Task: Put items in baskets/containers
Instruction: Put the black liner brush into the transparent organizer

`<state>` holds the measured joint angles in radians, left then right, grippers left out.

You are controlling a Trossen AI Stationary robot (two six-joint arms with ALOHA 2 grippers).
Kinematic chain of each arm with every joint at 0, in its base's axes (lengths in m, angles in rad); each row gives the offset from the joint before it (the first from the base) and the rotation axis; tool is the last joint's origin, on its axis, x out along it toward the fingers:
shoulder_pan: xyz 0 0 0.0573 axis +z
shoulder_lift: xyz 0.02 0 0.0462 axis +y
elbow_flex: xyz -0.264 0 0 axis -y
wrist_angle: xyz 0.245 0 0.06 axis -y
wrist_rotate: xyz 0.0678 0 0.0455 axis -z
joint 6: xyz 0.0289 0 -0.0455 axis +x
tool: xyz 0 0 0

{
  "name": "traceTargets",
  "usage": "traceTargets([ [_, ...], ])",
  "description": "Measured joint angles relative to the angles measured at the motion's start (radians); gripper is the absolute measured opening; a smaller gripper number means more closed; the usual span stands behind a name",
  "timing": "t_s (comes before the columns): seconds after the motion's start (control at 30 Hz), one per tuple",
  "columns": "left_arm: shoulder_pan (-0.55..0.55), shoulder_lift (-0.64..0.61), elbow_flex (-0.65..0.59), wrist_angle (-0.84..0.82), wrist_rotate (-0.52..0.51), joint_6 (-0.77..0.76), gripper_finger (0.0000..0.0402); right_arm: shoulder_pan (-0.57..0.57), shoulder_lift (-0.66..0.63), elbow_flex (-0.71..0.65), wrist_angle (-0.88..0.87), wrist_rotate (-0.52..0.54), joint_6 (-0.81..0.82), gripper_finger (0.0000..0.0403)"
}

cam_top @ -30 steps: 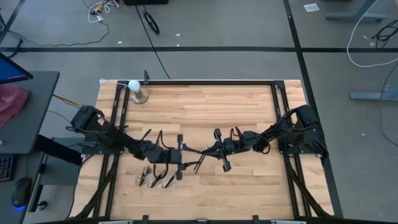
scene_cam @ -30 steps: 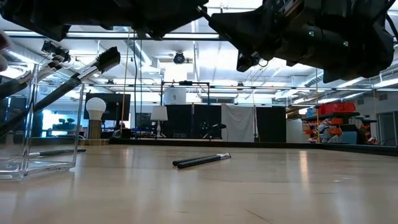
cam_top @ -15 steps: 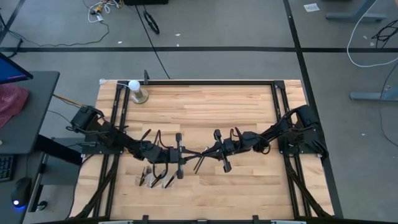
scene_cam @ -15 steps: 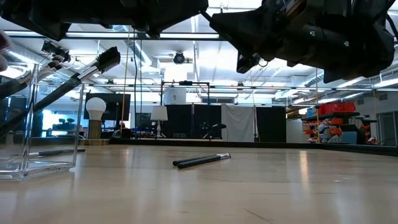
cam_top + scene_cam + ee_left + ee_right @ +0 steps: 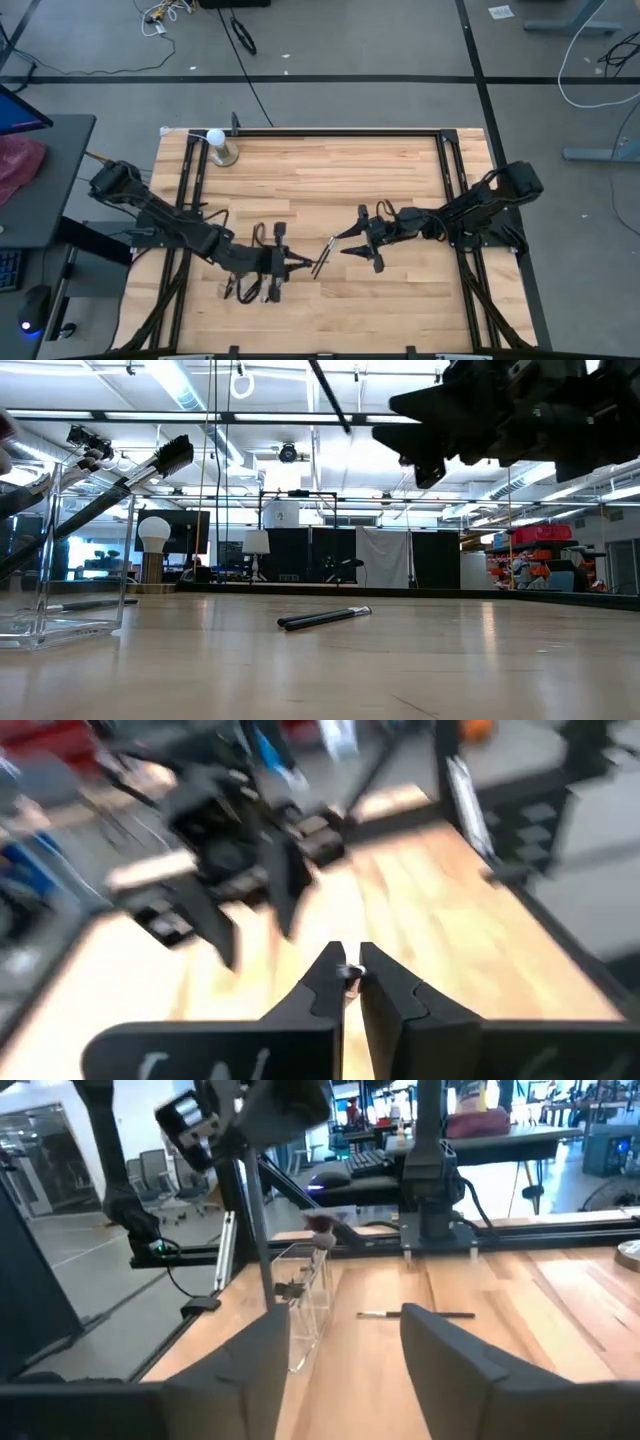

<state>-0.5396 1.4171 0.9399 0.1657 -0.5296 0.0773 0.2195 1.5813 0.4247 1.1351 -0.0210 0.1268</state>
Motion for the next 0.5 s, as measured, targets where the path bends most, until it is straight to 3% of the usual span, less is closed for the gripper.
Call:
traceTargets([
  [0.1, -0.03, 0.006, 0.182, -0.347, 0.076, -0.117, 0.0018, 0.0, -0.018, -0.016, -0.001, 0.001, -0.003, 0.0209],
  [0.23, -0.072, 0.024, 0.353, -0.678, 0.195, -0.332, 0.0016, 0.001, -0.023, -0.02, -0.012, 0.0, 0.003, 0.0212],
  [0.37, -0.122, 0.029, 0.427, -0.87, 0.221, -0.566, 0.0019, 0.009, -0.022, -0.02, -0.018, -0.002, 0.009, 0.0208],
  [0.5, -0.162, 0.03, 0.41, -0.916, 0.22, -0.739, 0.0019, 0.021, -0.022, -0.02, -0.019, -0.002, 0.009, 0.0203],
])
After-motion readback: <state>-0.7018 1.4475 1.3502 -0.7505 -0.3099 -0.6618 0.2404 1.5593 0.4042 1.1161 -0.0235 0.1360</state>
